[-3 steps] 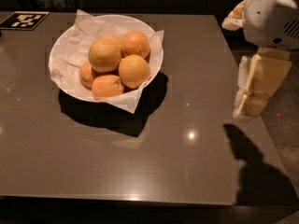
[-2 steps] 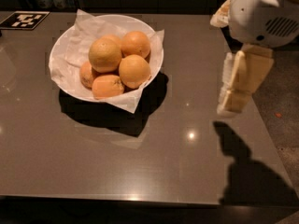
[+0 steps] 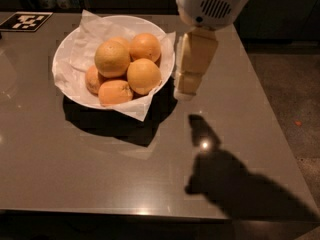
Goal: Pick orange from white bowl
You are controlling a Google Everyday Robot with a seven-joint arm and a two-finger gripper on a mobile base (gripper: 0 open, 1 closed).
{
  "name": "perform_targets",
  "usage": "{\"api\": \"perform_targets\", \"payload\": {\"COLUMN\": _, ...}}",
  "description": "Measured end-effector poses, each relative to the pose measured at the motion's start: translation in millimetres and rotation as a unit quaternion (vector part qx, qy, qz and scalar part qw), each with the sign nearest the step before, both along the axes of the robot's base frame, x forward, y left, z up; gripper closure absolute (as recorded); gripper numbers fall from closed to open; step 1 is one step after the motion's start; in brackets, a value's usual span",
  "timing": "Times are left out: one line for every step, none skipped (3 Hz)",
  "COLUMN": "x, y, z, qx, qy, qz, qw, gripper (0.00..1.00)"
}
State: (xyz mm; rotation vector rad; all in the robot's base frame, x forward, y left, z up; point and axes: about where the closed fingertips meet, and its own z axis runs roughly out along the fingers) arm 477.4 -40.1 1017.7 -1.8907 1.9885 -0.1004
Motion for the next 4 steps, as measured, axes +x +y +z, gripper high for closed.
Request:
{"api": "perform_targets", "payload": {"x": 0, "y": 10, "z": 3, "qx": 0.003, "qy": -0.017, "qz": -0.006, "qw": 0.9998, "gripper": 0.00}}
{"api": "perform_targets", "payload": {"x": 18, "y": 38, "z": 6, "qx": 0.018, "qy": -0.021, "qz": -0.029, "qw": 0.9992, "gripper": 0.00}}
{"api": "perform_targets", "payload": {"x": 36, "y": 66, "z": 1, "qx": 0.033, "qy": -0.001, "qz": -0.050, "qw": 0.9982, "gripper": 0.00}}
{"api": "perform_targets", "payload": {"x": 36, "y": 67, "z": 3, "qx": 0.039, "qy": -0.007, "qz": -0.049, "qw": 0.9980, "gripper": 0.00}}
